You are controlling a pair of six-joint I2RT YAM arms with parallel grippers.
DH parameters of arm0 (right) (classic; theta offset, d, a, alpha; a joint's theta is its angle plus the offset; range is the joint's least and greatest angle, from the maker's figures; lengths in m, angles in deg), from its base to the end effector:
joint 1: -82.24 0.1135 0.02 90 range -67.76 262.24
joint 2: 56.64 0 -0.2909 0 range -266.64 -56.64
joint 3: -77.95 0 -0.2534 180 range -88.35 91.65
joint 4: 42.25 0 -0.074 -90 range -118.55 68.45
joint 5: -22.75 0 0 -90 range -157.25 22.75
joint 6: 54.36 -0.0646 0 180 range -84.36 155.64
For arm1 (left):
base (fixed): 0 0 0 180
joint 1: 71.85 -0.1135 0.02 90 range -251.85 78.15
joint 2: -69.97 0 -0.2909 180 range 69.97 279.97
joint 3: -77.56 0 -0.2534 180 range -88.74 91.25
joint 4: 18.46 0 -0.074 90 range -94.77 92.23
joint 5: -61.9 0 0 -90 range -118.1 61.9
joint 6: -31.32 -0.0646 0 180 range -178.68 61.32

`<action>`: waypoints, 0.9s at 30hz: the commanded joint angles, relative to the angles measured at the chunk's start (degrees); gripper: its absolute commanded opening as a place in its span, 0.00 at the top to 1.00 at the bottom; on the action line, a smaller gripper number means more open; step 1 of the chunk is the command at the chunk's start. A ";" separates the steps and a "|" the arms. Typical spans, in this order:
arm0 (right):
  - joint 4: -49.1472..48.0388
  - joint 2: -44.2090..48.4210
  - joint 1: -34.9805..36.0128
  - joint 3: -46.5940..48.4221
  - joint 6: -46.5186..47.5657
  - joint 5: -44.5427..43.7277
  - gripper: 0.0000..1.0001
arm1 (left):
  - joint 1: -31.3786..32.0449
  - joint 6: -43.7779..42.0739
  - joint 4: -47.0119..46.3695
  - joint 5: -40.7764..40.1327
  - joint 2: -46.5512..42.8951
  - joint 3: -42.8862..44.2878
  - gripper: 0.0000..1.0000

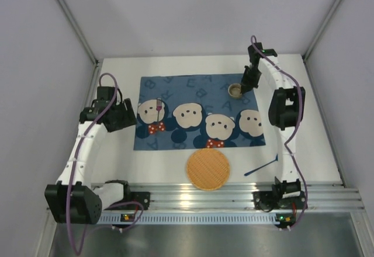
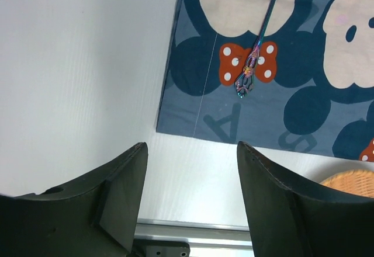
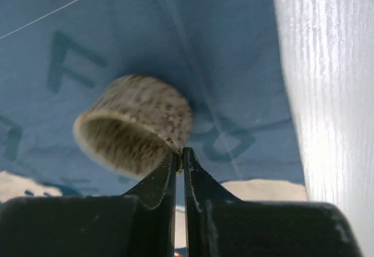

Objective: Set the dinner table for one person

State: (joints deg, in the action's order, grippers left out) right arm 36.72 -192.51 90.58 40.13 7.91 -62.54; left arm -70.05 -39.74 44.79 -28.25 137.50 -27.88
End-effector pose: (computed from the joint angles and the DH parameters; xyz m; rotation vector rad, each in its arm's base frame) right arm 0.5156 0.0809 0.2118 0.4654 2.8309 0.2476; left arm 0.2373 -0.0073 0.2981 -0.3822 2.5291 -0.1365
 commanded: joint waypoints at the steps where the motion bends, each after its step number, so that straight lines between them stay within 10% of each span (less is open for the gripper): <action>1: -0.14 -3.25 -0.87 2.73 -3.03 1.88 1.00 | -0.22 2.42 4.31 -1.18 -5.82 -1.44 0.32; 9: -3.75 -5.37 -1.75 0.19 -3.30 4.16 0.98 | -0.22 2.86 6.78 -0.74 -13.91 -3.20 0.32; 15: -4.54 -1.07 -1.75 -2.45 -2.16 4.96 0.41 | -0.22 2.77 6.25 3.39 -13.74 -3.03 0.31; 21: -4.80 8.68 -1.92 -5.43 0.13 2.33 0.29 | -0.22 2.16 1.79 7.34 -13.82 -1.18 0.24; 27: -13.30 26.69 -1.92 -30.24 2.59 -1.98 0.20 | 1.35 1.89 -4.29 21.57 -10.49 -11.43 0.09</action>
State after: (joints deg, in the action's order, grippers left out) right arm 29.29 -177.28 88.72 19.46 8.41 -61.71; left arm -69.87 -37.82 45.01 -16.05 124.93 -33.28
